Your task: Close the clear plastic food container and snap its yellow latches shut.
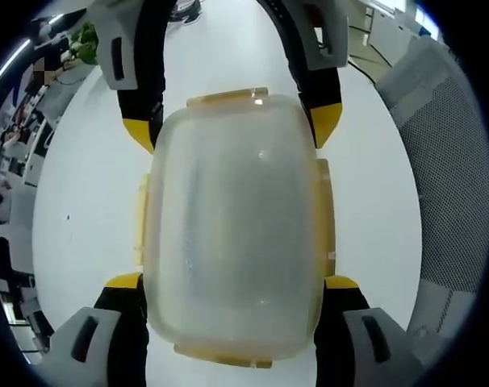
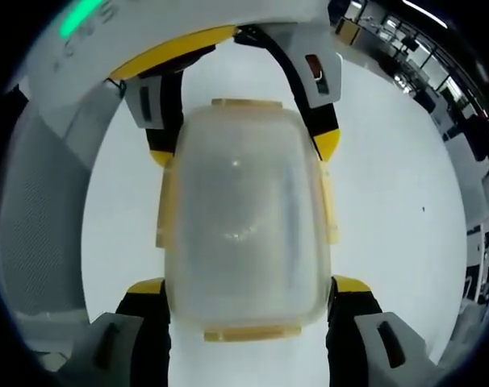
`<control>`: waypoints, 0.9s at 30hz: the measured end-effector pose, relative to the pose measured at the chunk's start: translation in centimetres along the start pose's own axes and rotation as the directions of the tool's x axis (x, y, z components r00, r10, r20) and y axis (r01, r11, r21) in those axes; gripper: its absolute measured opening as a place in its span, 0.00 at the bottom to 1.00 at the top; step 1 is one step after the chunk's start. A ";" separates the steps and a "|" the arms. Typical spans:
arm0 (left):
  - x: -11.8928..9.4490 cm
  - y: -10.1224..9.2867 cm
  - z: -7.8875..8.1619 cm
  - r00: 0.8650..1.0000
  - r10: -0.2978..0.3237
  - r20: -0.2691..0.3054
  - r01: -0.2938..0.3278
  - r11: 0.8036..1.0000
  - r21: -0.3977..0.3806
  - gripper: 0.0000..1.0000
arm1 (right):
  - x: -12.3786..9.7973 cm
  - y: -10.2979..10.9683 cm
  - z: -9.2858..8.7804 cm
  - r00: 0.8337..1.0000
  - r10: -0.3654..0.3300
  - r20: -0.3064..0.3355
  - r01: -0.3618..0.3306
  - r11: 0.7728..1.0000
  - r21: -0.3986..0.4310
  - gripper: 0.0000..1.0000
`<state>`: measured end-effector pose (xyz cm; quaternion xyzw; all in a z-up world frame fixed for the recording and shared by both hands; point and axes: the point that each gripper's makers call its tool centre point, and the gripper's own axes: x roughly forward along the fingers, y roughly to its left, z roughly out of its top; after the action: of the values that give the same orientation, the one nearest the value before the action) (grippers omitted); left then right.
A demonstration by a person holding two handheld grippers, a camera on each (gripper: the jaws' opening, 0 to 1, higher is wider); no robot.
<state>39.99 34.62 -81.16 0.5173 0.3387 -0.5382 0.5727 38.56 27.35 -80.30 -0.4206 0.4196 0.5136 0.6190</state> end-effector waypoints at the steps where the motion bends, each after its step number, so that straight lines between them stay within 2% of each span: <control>1: 0.0 0.1 0.0 1.000 0.000 0.000 0.000 1.000 0.000 0.86 | 0.0 -0.1 0.0 1.000 0.000 0.000 0.000 1.000 0.000 0.80; 27: 0.6 3.2 -0.5 1.000 0.001 -0.014 -0.001 1.000 0.003 0.86 | 0.3 -3.2 0.2 1.000 -0.002 0.014 0.002 1.000 0.010 0.80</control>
<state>43.26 34.57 -81.16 0.5221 0.3416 -0.5347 0.5699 41.76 27.28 -80.26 -0.4141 0.4174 0.5138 0.6247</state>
